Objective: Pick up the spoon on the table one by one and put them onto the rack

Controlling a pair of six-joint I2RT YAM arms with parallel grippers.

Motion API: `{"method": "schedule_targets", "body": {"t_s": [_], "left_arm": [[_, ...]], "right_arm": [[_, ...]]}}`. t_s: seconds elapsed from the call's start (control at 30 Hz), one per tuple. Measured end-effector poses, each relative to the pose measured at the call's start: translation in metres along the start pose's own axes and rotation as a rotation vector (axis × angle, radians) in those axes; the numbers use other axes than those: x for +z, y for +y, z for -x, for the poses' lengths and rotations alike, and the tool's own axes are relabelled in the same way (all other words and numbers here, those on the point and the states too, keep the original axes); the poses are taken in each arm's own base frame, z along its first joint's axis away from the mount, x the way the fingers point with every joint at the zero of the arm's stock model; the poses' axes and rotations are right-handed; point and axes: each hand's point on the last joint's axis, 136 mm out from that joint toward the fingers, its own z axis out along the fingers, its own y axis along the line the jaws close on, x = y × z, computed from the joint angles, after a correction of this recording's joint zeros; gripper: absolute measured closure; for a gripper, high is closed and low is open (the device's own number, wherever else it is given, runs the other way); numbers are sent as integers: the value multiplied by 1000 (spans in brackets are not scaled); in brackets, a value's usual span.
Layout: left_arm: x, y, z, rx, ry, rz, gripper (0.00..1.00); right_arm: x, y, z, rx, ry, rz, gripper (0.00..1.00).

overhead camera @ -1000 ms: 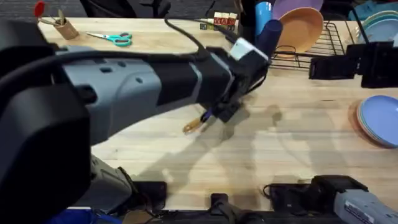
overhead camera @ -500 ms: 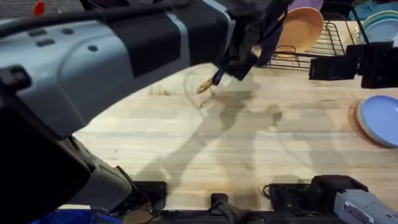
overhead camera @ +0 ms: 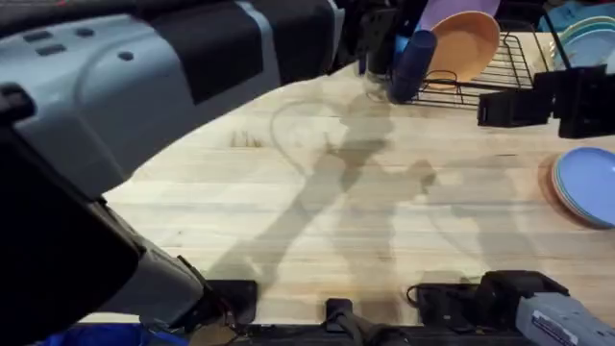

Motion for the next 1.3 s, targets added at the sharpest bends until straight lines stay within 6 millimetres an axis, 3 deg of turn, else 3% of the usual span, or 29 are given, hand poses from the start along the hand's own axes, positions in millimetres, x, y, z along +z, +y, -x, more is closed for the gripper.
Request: {"method": "schedule_targets", "body": {"t_s": [0.03,0.17,0.27,0.73,1.07,1.3], "left_arm": [[-1,-2,25,-29,-99,-9,958],[-1,-7,62,-76,-266,-34,957],[9,-13,67,-89,-320,-55,957],[50,-22,64,-146,-531,-76,956],[86,8,32,-146,-516,-21,956],[96,28,22,-233,-484,-9,956]], "right_arm": [[0,0,0,-3,0,0,5],[0,0,0,-6,0,0,5],[0,0,0,-6,0,0,6],[0,0,0,-7,0,0,6],[0,0,6,-24,-26,-2,5],[0,-1,13,-32,-51,-4,6]]}}
